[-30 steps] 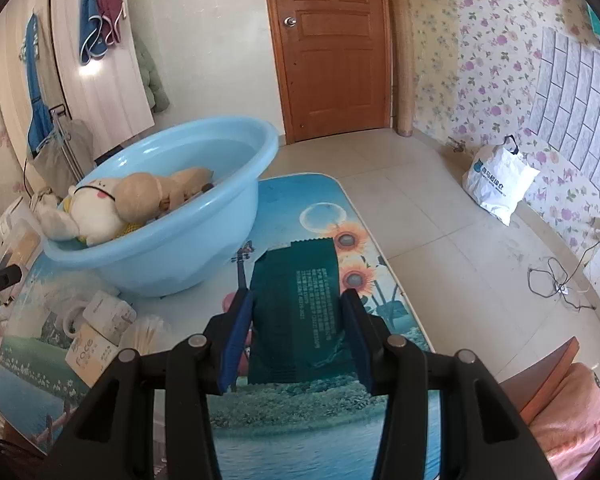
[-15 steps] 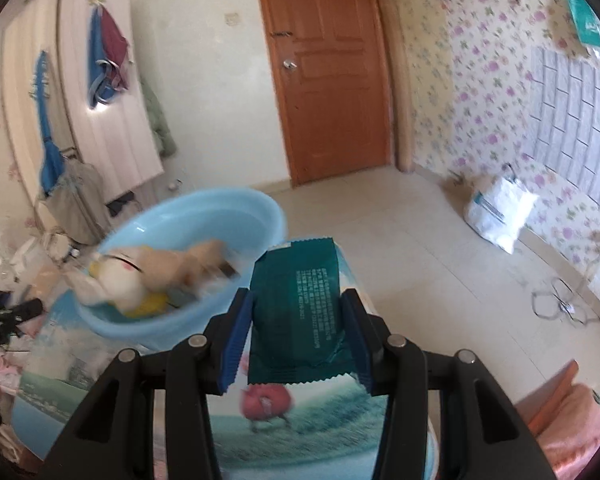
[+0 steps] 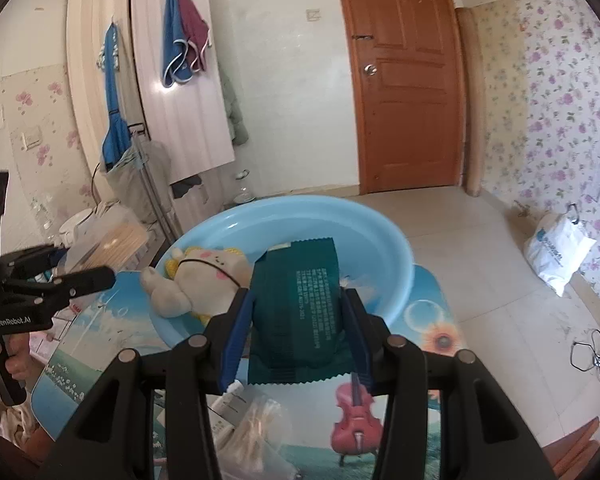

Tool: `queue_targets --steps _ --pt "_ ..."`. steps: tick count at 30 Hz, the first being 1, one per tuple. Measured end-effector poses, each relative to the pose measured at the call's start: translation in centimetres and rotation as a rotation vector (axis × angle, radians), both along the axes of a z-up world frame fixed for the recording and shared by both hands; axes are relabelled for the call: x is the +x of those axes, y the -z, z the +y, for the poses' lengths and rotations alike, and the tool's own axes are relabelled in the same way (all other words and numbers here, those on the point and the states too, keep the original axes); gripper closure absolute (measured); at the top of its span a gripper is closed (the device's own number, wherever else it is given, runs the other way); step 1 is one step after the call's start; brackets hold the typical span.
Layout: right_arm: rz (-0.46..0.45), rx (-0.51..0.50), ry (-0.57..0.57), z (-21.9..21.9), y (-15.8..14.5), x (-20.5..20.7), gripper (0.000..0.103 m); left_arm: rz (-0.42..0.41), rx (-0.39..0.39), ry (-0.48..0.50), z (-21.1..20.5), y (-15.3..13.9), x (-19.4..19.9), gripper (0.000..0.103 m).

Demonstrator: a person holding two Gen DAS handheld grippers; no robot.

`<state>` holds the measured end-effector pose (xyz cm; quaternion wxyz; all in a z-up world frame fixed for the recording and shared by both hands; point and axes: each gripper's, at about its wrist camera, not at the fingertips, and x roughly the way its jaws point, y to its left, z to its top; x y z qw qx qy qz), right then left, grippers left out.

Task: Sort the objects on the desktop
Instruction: 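Open the right tool to drop the green packet while the left tool drops the toothpick box into the basin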

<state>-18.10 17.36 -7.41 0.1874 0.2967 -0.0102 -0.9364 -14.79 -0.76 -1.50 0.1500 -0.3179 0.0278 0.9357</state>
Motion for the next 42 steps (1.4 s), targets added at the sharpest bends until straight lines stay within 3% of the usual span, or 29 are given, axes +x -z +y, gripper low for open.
queue_targets --steps 19,34,36,38,42 --pt "-0.085 0.02 -0.053 -1.0 2.2 -3.8 0.058 -0.026 -0.013 0.058 2.7 0.8 -5.5 0.042" --pt "-0.1 0.016 -0.014 -0.1 1.8 -4.6 0.049 -0.052 -0.057 0.107 5.7 2.1 -7.9 0.041" --pt "-0.102 0.013 0.003 0.5 1.6 -4.5 0.049 -0.057 -0.051 0.122 6.2 2.0 -7.9 0.033" --pt "-0.098 0.006 0.012 0.9 1.3 -4.4 0.049 -0.058 -0.035 0.15 6.8 1.8 -7.5 0.014" --pt "-0.091 0.003 0.017 1.1 1.1 -4.1 0.049 -0.028 -0.053 0.177 7.7 1.1 -6.0 0.009"
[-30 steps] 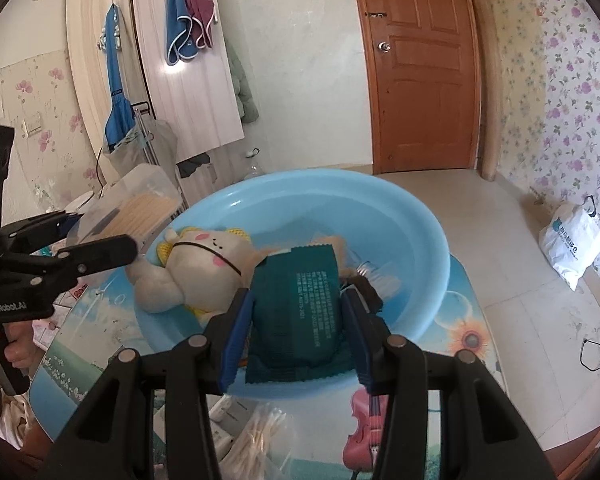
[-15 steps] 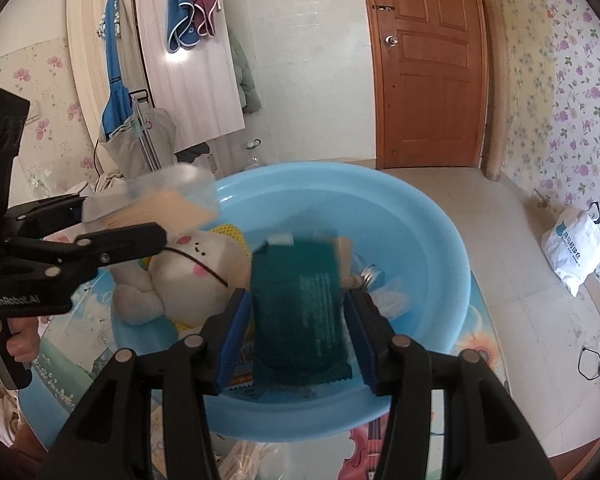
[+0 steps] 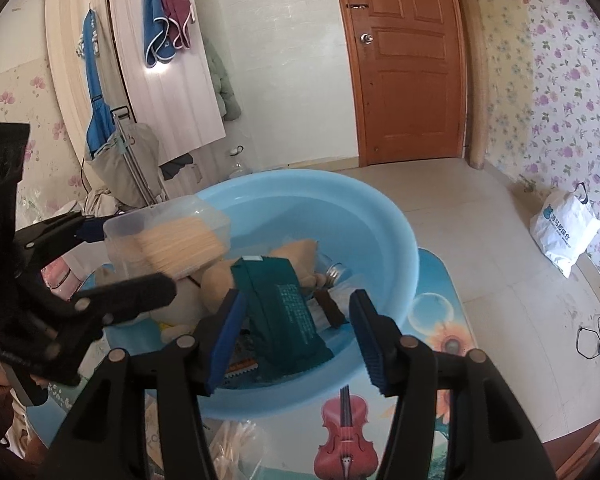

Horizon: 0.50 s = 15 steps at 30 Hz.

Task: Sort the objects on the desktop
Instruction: 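Open the right tool to drop the green packet while the left tool drops the toothpick box into the basin, then withdraw both tools from the basin back over the table items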

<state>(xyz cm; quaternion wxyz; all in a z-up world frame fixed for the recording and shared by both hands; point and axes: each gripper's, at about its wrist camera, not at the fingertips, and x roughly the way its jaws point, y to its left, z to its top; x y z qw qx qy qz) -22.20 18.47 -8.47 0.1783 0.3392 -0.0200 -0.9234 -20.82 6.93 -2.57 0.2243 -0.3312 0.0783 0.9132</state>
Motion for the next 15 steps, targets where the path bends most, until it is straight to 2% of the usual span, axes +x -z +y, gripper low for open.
queue_targets --steps 10,15 --pt "0.019 0.014 -0.005 -0.5 -0.2 1.6 0.048 -0.007 0.007 -0.07 -2.8 -0.8 2.0 0.006" --pt "0.033 0.027 -0.01 -1.1 -0.4 3.0 0.036 -0.019 0.008 -0.116 -4.3 -0.6 3.7 0.003"
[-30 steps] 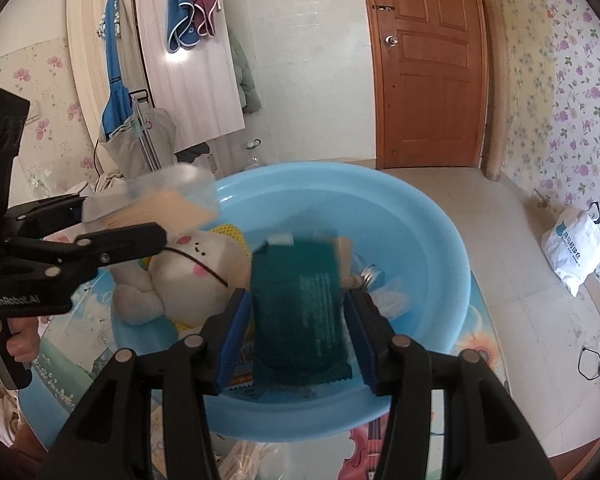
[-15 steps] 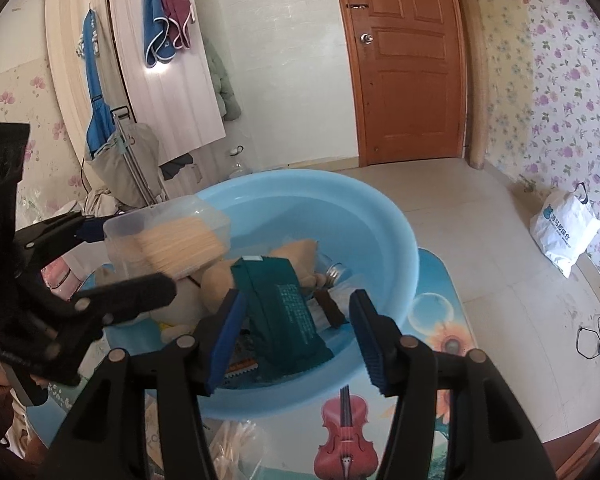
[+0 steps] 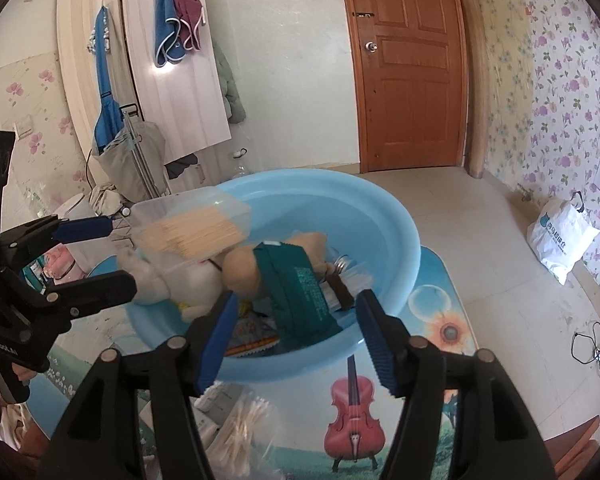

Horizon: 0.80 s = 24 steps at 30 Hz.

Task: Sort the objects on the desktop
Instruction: 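Withdraw both tools from the basin back over the table items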

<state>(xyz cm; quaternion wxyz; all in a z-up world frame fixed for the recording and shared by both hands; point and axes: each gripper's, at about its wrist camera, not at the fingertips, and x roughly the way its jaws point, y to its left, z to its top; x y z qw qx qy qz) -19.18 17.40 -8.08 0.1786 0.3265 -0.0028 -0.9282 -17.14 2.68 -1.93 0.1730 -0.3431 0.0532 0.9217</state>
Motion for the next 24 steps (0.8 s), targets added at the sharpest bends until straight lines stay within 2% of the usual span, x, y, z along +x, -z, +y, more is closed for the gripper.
queue_targets --steps 4,13,24 --pt "-0.012 -0.013 0.017 0.1 0.2 0.9 0.033 -0.008 -0.006 -0.039 -0.6 0.1 1.3 0.0" --pt "-0.079 -0.032 0.066 0.8 0.9 1.8 0.029 -0.06 -0.027 -0.101 -1.5 0.7 2.6 0.0" --pt "-0.137 -0.025 0.037 -0.8 2.1 3.2 0.028 -0.103 -0.021 -0.127 -2.8 2.3 3.5 0.0"
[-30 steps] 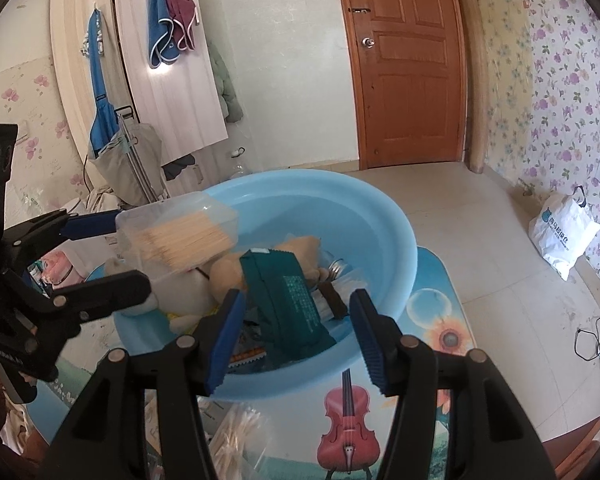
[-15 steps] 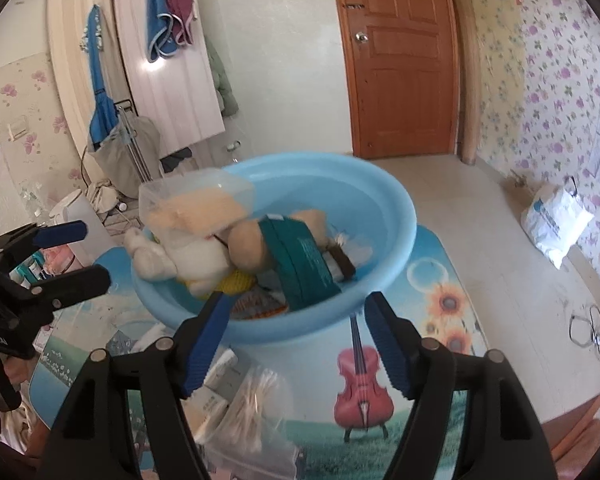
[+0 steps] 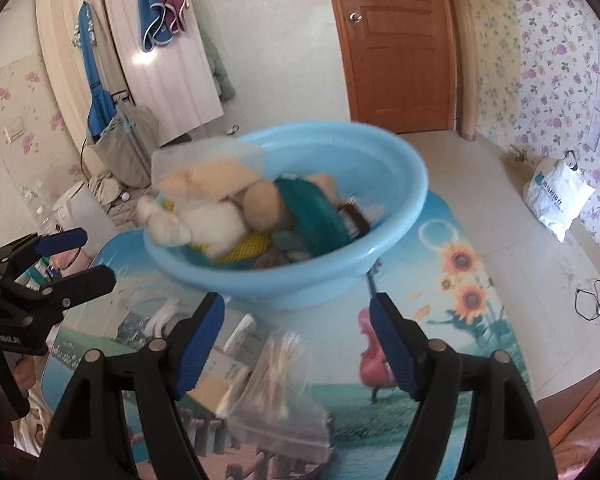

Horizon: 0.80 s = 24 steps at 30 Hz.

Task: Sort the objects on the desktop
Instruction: 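Withdraw both tools from the basin back over the table items, then grasp the clear cotton-swab bag with the right tool while the left tool grasps the white hook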

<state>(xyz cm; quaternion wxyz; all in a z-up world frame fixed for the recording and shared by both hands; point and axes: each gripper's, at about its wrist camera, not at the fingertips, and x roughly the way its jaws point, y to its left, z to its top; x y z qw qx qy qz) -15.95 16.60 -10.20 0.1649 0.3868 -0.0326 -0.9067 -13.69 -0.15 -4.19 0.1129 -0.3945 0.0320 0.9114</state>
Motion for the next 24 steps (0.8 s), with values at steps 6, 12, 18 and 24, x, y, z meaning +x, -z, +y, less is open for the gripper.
queue_targets --steps 6,12,18,24 --pt "-0.049 0.002 -0.007 -0.6 1.4 0.6 0.028 -0.034 0.017 -0.028 -1.5 1.9 0.6 0.0" --pt "-0.092 0.007 -0.036 -1.6 2.6 1.2 0.028 -0.104 0.041 -0.05 -2.3 5.0 1.4 0.0" --pt "-0.098 0.014 -0.038 -1.6 2.8 1.1 0.028 -0.121 0.038 -0.031 -2.0 6.3 1.2 0.0" --pt "-0.117 0.021 -0.001 -0.8 3.2 0.6 0.028 -0.117 0.015 -0.016 -1.2 6.5 0.4 0.0"
